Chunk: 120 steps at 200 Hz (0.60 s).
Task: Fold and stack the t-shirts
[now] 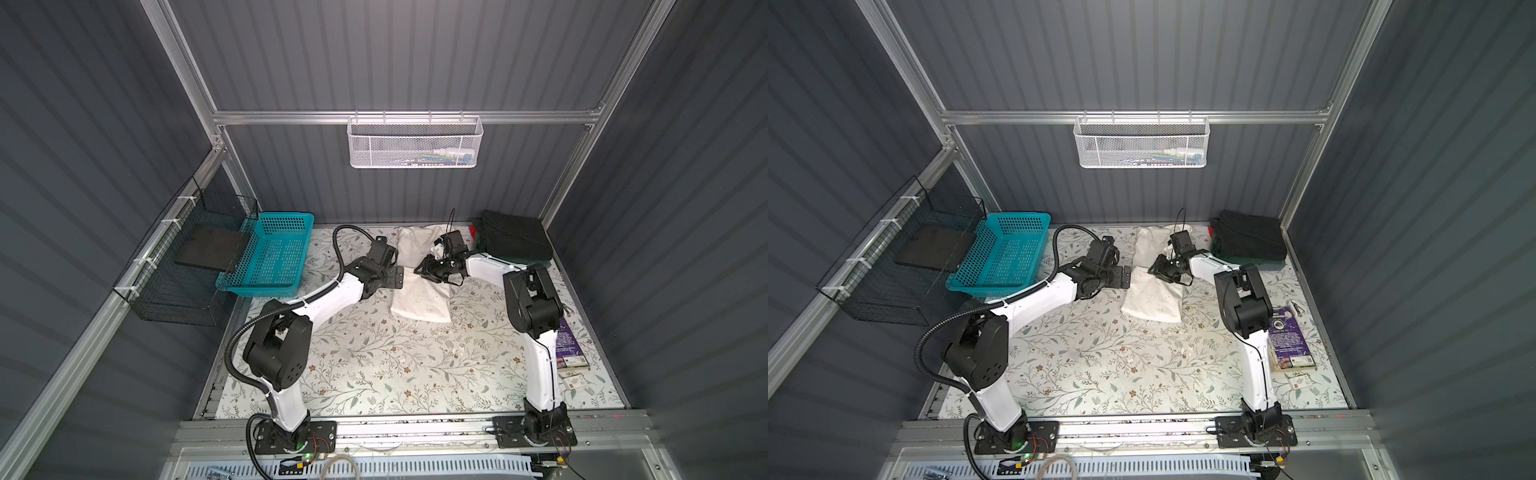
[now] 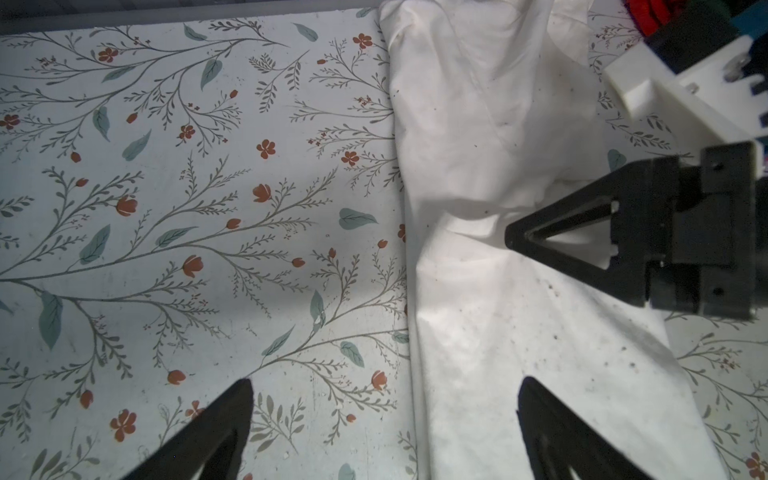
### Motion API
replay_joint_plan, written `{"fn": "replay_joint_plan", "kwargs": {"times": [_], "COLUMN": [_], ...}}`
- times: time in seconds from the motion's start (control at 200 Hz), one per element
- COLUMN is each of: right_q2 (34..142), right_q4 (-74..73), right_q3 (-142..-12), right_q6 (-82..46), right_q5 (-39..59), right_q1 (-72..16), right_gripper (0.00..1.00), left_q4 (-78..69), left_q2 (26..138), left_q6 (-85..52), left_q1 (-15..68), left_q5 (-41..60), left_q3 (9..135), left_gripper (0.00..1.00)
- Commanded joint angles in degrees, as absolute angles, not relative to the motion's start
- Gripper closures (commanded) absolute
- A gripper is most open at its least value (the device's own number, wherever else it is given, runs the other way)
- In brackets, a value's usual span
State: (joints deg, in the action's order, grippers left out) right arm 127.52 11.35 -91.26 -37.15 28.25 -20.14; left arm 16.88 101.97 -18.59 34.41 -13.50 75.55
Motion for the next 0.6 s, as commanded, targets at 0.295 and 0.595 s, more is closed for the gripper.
{"fn": "replay_joint_plan", "kwargs": {"times": [0.295,0.595], "right_q2": [116.3,89.8], "right_q4": [12.2,9.0], "right_q3": [-87.0,-58.7], "right_q6": [-35.2,-39.8], "right_q5": [23.3,16.7], "right_q1": [-15.6,-16.6], "right_gripper": [0.25,0.01], "left_q4": [18.7,17.7], "left_q2": [96.6,93.0], "left_q6": [-18.6,-21.4], "left_q1": [34.1,34.1], "left_q5": [-9.6,-4.8], "left_q3": [68.7,61.9], "left_gripper": [0.00,0.00]}}
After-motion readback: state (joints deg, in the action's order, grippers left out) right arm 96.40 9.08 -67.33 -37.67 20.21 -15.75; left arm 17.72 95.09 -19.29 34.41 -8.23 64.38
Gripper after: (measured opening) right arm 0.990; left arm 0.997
